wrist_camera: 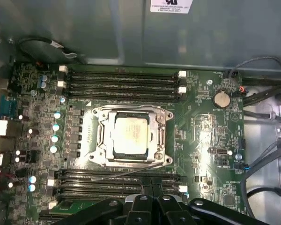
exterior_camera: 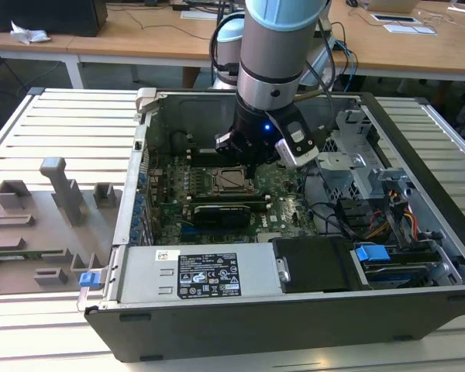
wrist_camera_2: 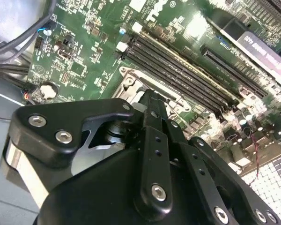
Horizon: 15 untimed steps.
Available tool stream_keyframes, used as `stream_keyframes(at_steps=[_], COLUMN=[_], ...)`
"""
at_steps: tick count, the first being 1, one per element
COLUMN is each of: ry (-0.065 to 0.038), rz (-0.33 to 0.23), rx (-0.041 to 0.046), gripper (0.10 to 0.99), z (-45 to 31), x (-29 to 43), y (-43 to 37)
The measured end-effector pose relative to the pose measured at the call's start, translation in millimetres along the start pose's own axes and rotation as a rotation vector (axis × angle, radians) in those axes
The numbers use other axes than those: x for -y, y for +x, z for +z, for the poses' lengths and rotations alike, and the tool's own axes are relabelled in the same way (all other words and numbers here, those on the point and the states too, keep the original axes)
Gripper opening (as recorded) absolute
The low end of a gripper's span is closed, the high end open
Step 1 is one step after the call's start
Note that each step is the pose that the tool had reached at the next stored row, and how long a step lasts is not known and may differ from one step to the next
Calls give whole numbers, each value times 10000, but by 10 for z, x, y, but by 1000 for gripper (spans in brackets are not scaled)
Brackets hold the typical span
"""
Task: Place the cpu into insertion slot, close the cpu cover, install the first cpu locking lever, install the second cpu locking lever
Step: 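Install the second cpu locking lever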
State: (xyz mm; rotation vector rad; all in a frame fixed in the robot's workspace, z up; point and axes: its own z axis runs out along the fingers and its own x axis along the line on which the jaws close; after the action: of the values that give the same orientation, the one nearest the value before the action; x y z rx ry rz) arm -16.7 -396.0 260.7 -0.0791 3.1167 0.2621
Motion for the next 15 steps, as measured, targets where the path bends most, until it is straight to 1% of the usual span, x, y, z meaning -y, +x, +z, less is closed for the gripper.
stream_keyframes(at_steps=[4, 8, 10, 12, 13, 15], ry=[2, 2, 2, 2, 1, 0], rz=[-1, -1, 0, 1, 1, -1], rx=[-2, -2, -3, -7, -8, -8], gripper=[106, 106, 106, 106, 106, 106], z=[98, 155, 227, 273, 312, 331], x=[18, 28, 40, 48, 54, 57], y=[2, 3, 4, 5, 6, 9])
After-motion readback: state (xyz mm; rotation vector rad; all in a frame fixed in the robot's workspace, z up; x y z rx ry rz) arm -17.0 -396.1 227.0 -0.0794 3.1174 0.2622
